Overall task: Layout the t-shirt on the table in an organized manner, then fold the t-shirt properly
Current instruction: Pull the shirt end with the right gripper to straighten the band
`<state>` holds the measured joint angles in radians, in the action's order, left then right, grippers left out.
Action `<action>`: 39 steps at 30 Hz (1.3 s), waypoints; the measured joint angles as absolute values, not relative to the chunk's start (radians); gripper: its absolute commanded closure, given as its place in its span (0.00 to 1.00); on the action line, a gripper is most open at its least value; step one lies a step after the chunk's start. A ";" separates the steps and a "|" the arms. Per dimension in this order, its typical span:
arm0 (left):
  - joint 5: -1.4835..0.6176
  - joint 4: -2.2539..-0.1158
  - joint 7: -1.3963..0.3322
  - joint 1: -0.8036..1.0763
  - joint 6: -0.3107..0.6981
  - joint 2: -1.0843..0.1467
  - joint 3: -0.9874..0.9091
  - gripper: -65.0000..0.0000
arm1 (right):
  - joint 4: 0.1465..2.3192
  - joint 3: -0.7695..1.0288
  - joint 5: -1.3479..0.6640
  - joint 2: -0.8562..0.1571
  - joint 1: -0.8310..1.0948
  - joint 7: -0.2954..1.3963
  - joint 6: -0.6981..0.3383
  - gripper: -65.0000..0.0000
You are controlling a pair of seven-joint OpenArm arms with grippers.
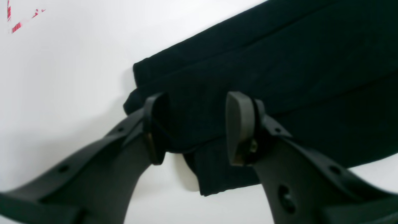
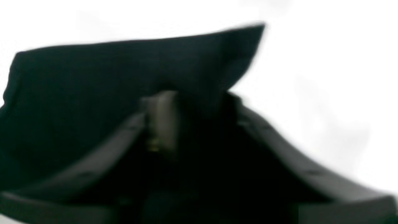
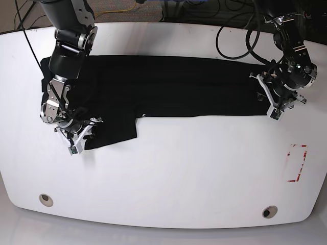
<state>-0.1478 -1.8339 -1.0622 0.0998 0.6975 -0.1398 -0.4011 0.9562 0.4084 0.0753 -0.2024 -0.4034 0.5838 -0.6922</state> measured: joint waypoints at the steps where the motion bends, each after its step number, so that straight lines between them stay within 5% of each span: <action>1: -0.147 -1.834 -1.062 0.100 0.698 -0.139 -0.401 0.58 | 0.955 0.408 0.077 -0.202 -0.405 0.586 -0.692 0.99; 13: -0.147 -1.833 -1.062 0.100 0.698 -0.139 -0.401 0.58 | 1.039 0.406 0.078 -0.195 -0.395 0.625 -0.693 1.00; 39: -0.142 -1.789 -1.062 0.097 0.698 -0.139 -0.400 0.58 | 1.869 0.406 0.021 -0.072 -0.044 1.062 -0.700 1.00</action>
<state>-0.1417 -1.7885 -1.0618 0.0971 0.6975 -0.1394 -0.4004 1.8687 0.4057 0.0208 -0.0719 -0.0437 1.0618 -0.6998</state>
